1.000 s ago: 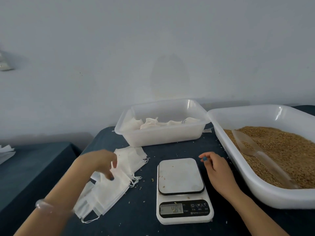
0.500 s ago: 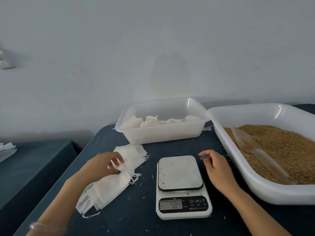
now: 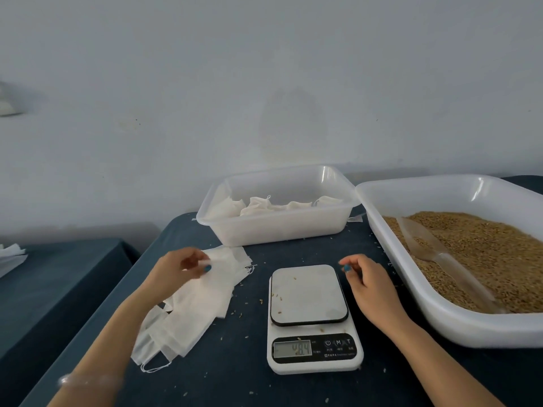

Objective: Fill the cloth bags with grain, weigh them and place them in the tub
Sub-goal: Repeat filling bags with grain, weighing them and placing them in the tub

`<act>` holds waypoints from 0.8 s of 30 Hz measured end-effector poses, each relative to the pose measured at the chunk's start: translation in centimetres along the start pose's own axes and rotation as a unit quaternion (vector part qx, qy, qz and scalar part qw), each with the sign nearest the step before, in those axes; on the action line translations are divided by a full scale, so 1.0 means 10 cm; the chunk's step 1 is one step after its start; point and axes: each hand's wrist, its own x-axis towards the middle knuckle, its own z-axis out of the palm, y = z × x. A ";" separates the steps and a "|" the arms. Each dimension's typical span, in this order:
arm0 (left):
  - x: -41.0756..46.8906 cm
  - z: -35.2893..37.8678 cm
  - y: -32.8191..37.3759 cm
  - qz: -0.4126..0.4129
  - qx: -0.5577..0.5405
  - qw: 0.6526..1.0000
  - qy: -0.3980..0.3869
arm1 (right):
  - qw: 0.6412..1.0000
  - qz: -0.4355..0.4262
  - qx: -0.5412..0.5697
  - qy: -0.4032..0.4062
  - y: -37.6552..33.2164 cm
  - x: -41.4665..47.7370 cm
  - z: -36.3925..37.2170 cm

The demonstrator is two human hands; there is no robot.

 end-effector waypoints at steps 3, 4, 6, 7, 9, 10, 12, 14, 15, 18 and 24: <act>0.12 0.12 0.23 -0.031 -0.168 0.984 0.047 | 1.000 0.002 -0.005 -0.005 0.01 0.01 0.01; 0.15 0.18 0.34 -0.031 -0.202 0.977 0.062 | 1.000 0.004 -0.004 -0.006 0.01 0.01 0.01; 0.21 0.31 0.55 -0.029 -0.237 0.967 0.087 | 1.000 0.010 -0.002 -0.006 0.03 0.01 0.00; 0.24 0.38 0.66 -0.031 -0.242 0.965 0.099 | 1.000 0.011 0.001 -0.006 0.04 0.01 0.00; 0.27 0.50 0.86 -0.030 -0.246 0.961 0.124 | 1.000 0.009 0.011 -0.003 0.04 0.01 0.01; 0.28 0.56 0.95 -0.026 -0.246 0.959 0.140 | 1.000 0.008 0.019 0.000 0.03 0.02 0.01; 0.26 0.66 1.12 -0.011 -0.241 0.954 0.176 | 0.999 -0.003 0.044 0.006 -0.01 0.04 0.03; 0.20 0.77 1.26 0.013 -0.246 0.947 0.205 | 0.997 -0.021 0.072 0.014 -0.09 0.07 0.04; 0.16 0.83 1.30 0.031 -0.247 0.944 0.218 | 0.995 -0.030 0.089 0.019 -0.14 0.09 0.04; 0.08 0.98 1.35 0.083 -0.231 0.939 0.239 | 0.989 -0.057 0.132 0.023 -0.27 0.16 0.05; -0.01 1.08 1.31 0.256 -0.134 0.931 0.224 | 0.974 -0.072 0.210 -0.036 -0.50 0.24 0.05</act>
